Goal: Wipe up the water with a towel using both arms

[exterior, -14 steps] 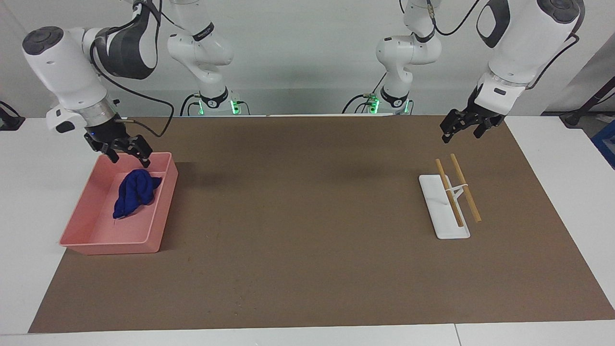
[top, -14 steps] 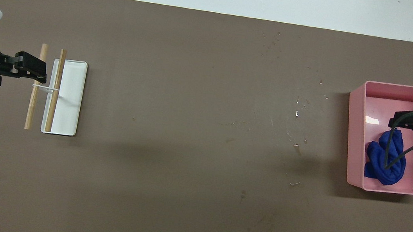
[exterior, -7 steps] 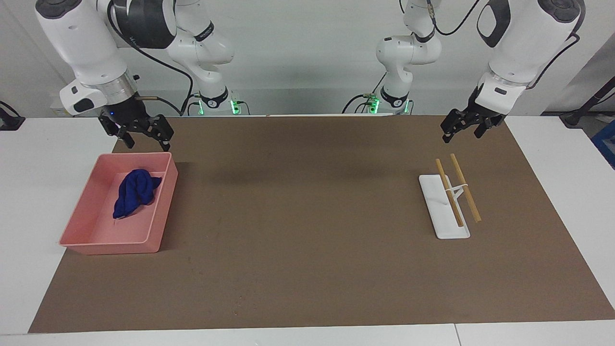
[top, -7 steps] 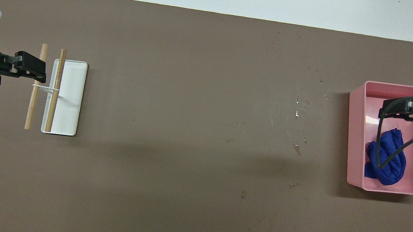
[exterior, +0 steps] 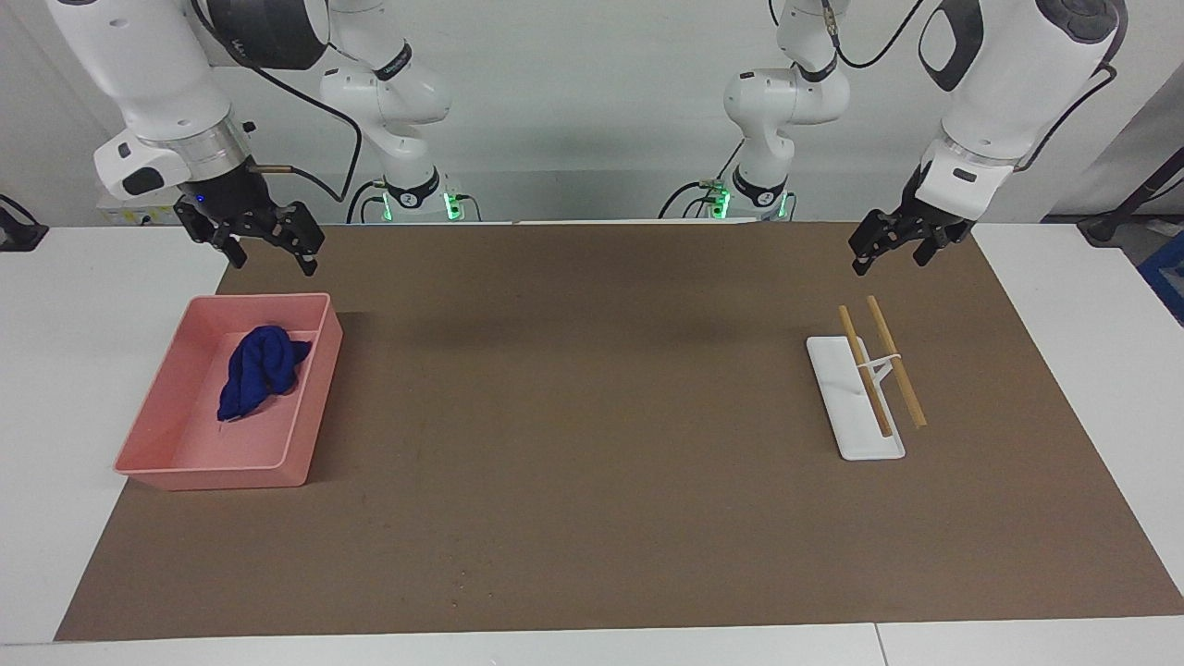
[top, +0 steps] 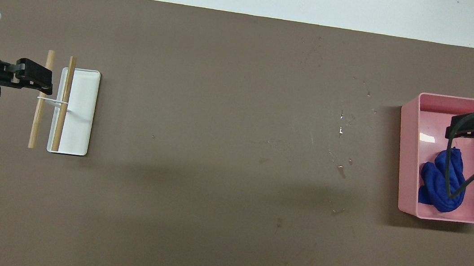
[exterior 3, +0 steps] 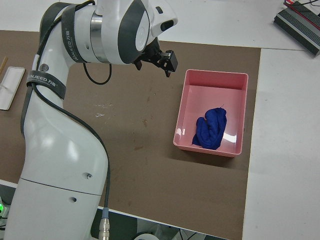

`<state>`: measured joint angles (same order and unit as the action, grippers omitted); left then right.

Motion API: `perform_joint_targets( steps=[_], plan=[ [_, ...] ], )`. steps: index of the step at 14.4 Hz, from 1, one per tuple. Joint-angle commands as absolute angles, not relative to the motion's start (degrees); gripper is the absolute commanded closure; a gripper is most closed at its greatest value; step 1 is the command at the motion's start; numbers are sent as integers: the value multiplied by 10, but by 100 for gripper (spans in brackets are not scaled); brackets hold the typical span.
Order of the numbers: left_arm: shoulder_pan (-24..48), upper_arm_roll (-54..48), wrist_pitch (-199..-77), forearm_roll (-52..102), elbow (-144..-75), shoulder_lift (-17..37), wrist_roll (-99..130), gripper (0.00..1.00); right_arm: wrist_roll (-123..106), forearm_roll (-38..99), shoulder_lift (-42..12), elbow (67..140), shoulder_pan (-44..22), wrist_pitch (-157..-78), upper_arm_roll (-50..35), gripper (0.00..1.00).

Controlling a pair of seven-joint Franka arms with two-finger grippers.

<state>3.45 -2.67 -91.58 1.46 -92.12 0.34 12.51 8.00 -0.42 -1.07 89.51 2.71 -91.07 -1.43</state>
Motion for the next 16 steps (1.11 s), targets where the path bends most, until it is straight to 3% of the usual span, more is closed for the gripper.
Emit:
perform_joint_targets(
  steps=[1, 16],
  plan=[
    [34, -25, -915, 4, -918, 0, 117, 0, 67, -16, 3, 917, 34, -904, -16, 0],
    [35, -23, -913, 5, -926, -4, 113, 0, 60, -11, 20, 938, 30, -898, -13, 0]
  ],
)
